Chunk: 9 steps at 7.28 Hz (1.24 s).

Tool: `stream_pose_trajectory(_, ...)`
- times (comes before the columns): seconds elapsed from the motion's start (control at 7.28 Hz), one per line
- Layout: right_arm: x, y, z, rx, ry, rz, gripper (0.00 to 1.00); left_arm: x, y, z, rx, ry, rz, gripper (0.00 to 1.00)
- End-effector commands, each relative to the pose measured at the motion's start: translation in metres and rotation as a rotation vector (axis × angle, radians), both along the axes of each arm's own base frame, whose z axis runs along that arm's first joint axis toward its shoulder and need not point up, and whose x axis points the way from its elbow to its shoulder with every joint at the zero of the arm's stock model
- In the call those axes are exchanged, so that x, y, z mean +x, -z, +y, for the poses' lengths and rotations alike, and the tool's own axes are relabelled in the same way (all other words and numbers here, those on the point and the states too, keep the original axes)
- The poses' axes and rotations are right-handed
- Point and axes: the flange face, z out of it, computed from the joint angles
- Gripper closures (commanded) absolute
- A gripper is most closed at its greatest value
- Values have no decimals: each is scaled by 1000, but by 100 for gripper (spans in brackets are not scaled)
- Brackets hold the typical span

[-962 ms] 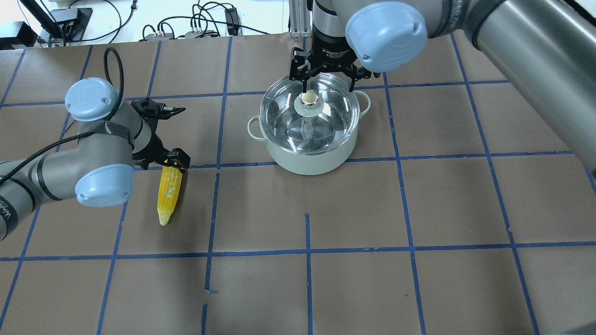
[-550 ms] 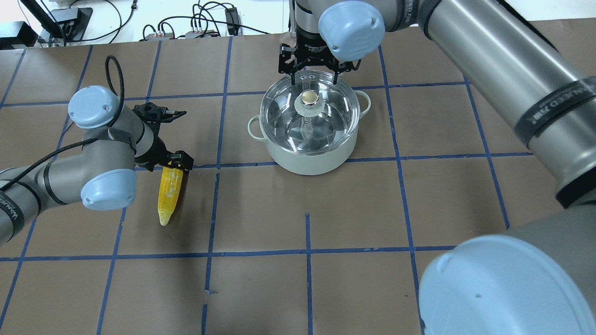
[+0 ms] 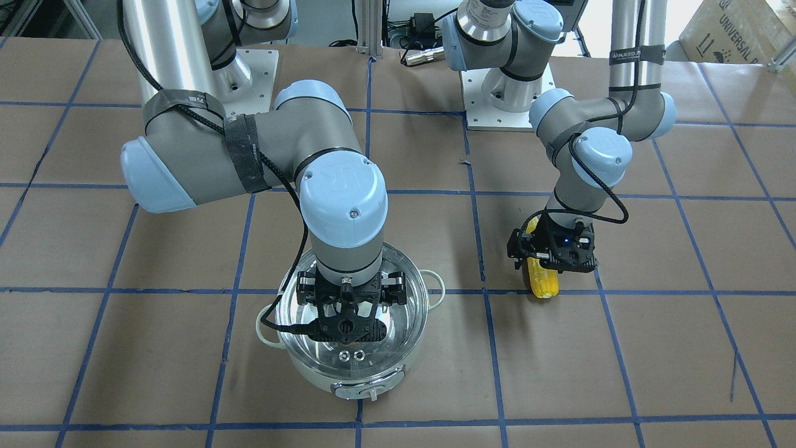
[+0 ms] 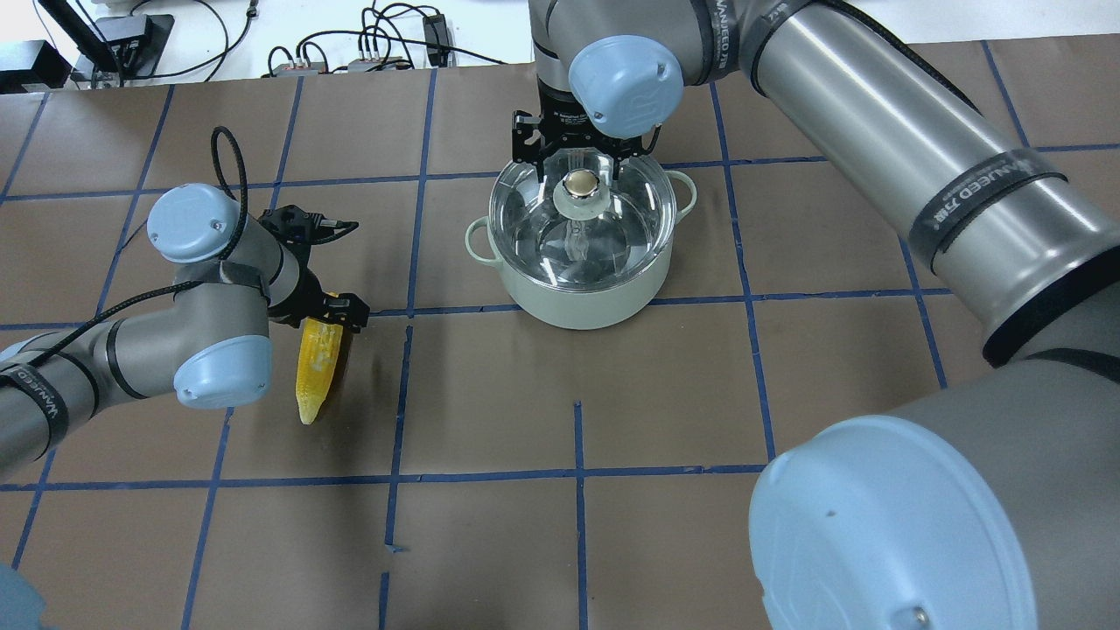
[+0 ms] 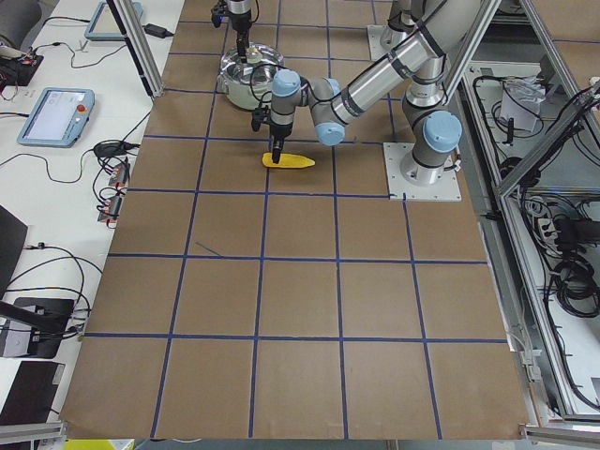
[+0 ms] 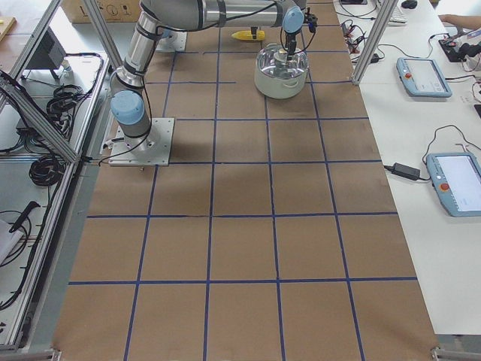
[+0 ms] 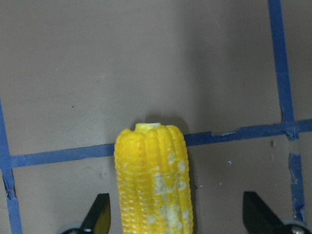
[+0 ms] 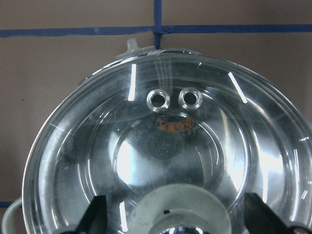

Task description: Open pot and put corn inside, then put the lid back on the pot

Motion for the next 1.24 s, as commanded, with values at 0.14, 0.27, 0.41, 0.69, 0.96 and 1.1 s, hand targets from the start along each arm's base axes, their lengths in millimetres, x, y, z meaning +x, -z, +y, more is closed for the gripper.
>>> stream_pose_trajectory(0.14,-4,-8,14,56,1,10,6,-1,-2,3,-7,-8,-2,69)
stream_pose_trajectory(0.27,-3,-11,15,51,-3,10,12,2,-11,-1,-22,-8,-17,86)
stream_pose_trajectory(0.41,-4,-9,15,55,-3,9,15,6,-26,-5,-34,-16,-27,91)
stream_pose_trajectory(0.69,-5,-3,12,60,1,8,19,27,-67,-15,59,-54,-13,94)
stream_pose_trajectory(0.96,-6,-3,11,60,7,8,41,39,-131,-49,151,-113,-32,94)
stream_pose_trajectory(1.1,-6,-5,12,67,12,-14,55,42,-171,-65,186,-140,-25,94)
